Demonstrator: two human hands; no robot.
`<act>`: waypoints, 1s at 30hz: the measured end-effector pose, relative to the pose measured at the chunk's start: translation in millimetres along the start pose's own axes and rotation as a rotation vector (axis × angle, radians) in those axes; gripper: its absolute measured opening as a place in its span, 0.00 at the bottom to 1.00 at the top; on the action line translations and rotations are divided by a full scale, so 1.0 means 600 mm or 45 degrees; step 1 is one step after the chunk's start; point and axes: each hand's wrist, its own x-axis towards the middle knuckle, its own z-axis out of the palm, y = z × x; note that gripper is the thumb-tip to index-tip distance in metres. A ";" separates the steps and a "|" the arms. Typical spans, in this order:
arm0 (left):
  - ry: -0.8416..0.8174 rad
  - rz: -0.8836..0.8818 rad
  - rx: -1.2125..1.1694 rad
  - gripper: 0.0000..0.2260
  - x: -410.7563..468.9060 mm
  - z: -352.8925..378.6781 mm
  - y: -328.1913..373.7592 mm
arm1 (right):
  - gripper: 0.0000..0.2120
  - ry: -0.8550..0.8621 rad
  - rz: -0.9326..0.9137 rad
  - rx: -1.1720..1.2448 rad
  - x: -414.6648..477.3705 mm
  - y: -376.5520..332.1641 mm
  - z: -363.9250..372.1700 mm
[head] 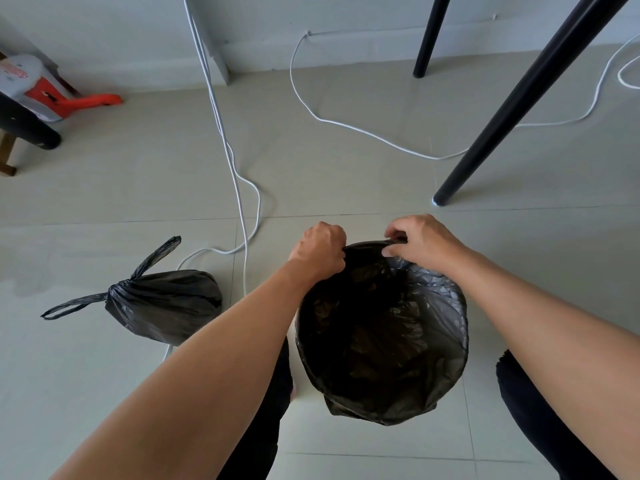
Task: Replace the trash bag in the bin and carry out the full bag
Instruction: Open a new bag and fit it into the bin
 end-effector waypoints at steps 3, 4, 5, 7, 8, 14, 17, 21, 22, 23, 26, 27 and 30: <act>-0.066 -0.046 0.037 0.01 -0.003 -0.013 -0.011 | 0.27 -0.001 0.021 0.080 -0.013 0.011 -0.013; -0.087 -0.059 0.048 0.02 -0.004 -0.016 -0.013 | 0.28 0.009 0.028 0.088 -0.016 0.015 -0.016; -0.104 -0.069 0.052 0.03 -0.005 -0.018 -0.014 | 0.28 0.018 0.032 0.092 -0.018 0.017 -0.016; -0.119 -0.065 0.062 0.08 -0.006 -0.019 -0.014 | 0.27 0.037 0.033 0.104 -0.020 0.019 -0.016; -0.100 -0.049 0.060 0.10 -0.005 -0.019 -0.013 | 0.26 0.052 0.031 0.113 -0.020 0.017 -0.014; 0.154 0.202 -0.119 0.13 0.008 -0.015 0.014 | 0.16 0.157 -0.062 0.057 -0.016 0.005 -0.010; 0.214 0.302 -0.147 0.11 0.016 -0.008 0.032 | 0.14 0.184 -0.080 0.042 -0.016 0.005 -0.011; 0.210 0.297 -0.143 0.10 0.026 0.004 0.043 | 0.13 0.138 -0.057 0.099 -0.015 0.009 -0.012; 0.200 0.287 -0.141 0.10 0.027 0.007 0.043 | 0.12 0.119 -0.047 0.111 -0.014 0.011 -0.012; 0.190 0.274 -0.143 0.09 0.029 0.009 0.044 | 0.10 0.109 -0.038 0.123 -0.012 0.013 -0.013; 0.169 0.197 -0.182 0.07 0.032 0.013 0.044 | 0.06 0.104 -0.023 0.192 -0.006 0.014 -0.019; 0.159 0.171 -0.195 0.07 0.033 0.014 0.045 | 0.06 0.094 -0.024 0.212 -0.005 0.013 -0.022; 0.118 0.136 -0.214 0.07 0.036 0.013 0.046 | 0.09 0.056 -0.049 0.220 -0.003 0.010 -0.027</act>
